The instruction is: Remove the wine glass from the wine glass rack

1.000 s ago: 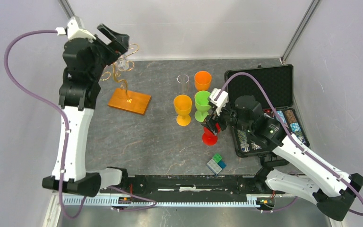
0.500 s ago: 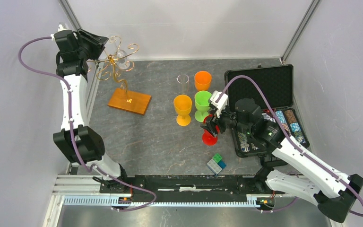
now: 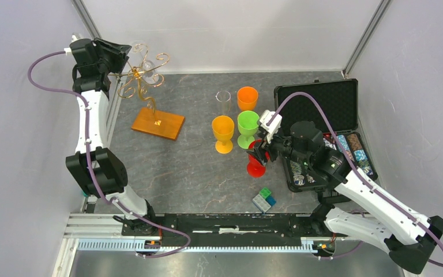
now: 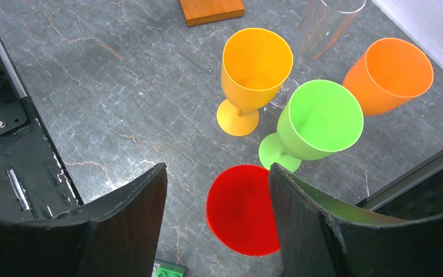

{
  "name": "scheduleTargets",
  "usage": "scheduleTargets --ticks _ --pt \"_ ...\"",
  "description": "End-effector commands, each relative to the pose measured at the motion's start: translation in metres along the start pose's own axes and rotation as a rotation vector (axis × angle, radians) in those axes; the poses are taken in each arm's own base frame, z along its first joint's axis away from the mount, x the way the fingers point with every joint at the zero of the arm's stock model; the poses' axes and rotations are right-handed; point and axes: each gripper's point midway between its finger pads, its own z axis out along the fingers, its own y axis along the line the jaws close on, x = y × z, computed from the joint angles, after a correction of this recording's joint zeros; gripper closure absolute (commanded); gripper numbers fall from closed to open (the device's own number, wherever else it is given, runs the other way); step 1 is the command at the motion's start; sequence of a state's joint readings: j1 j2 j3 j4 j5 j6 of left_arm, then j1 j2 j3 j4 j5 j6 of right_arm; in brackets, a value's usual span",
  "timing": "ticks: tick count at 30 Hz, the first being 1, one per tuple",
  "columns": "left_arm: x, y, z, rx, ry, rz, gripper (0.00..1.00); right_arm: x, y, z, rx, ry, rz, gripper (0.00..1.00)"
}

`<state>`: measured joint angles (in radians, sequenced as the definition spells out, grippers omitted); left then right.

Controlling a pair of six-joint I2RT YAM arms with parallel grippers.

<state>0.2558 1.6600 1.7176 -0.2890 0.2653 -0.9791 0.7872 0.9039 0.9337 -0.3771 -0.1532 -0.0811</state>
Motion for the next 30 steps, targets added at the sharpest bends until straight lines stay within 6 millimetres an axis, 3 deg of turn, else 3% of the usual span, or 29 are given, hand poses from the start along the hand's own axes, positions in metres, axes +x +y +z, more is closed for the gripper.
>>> scheduleTargets --ticks 1,9,22,30 --pt "-0.012 0.001 0.008 -0.003 -0.056 -0.035 0.51 -0.017 -0.005 -0.002 0.027 -0.057 -0.027 0.30" --pt "-0.011 -0.002 0.021 0.036 -0.048 -0.078 0.53 -0.016 -0.007 0.002 0.033 -0.054 -0.026 0.30" --pt "-0.006 -0.008 0.034 0.095 -0.011 -0.172 0.73 -0.015 -0.011 -0.001 0.057 -0.062 -0.030 0.30" --pt "-0.009 -0.013 0.033 0.111 -0.021 -0.187 0.94 -0.013 -0.011 -0.001 0.058 -0.061 -0.029 0.31"
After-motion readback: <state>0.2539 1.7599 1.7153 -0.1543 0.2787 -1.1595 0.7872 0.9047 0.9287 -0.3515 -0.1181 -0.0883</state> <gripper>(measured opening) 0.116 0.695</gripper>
